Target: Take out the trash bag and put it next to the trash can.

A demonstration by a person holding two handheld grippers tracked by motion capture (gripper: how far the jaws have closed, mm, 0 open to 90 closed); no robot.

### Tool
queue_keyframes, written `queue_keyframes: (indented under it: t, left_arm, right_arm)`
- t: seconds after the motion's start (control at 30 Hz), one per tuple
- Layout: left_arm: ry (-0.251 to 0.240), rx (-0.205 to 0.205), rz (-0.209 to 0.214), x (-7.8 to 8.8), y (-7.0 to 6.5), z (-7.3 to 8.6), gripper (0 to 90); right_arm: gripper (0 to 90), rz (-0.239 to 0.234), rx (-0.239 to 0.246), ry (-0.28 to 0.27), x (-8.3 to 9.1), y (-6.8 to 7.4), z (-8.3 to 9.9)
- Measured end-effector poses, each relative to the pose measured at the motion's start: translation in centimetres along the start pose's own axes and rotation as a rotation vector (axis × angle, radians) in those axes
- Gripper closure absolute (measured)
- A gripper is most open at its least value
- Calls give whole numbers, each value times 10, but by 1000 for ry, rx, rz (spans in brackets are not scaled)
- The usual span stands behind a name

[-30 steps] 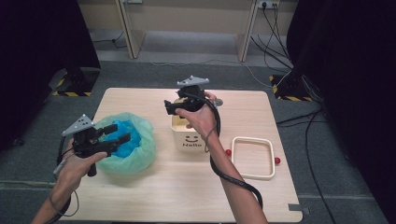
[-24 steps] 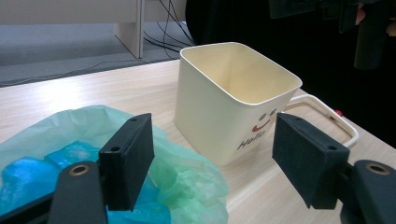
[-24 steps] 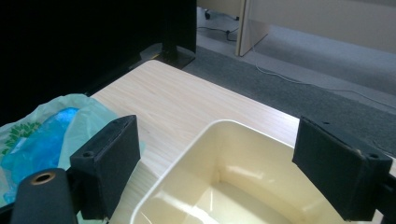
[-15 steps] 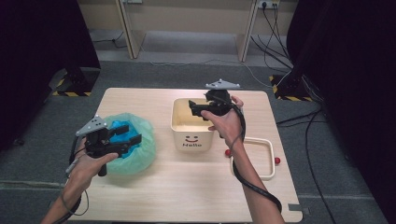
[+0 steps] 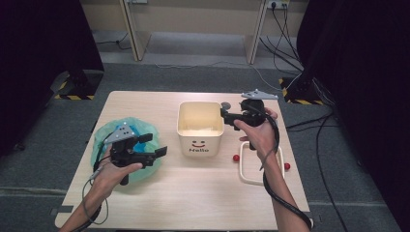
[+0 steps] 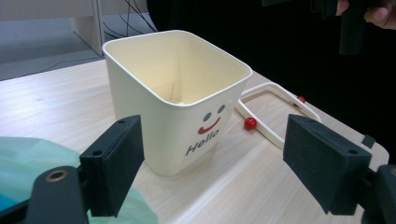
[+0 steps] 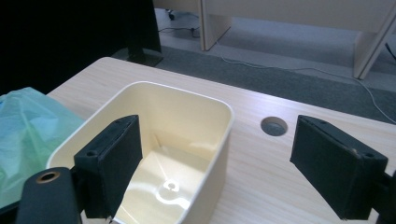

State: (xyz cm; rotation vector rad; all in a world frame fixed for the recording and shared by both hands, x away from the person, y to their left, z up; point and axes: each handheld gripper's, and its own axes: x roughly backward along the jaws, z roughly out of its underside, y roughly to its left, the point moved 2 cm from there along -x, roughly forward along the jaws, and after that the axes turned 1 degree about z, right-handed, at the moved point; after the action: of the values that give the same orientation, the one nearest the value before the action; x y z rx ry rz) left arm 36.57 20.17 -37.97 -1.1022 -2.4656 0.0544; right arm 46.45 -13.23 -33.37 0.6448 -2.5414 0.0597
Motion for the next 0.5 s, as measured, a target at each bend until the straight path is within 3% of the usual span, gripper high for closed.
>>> queue_keyframes:
  t: [0.23, 0.5]
  left_arm:
    - [18, -11, 36, -16, -14, 5, 177]
    - [17, -43, 75, -36, -32, 9, 172]
  right_arm:
    - [149, 44, -37, 12, 11, -27, 17]
    - [153, 65, -60, 7, 17, -44, 33]
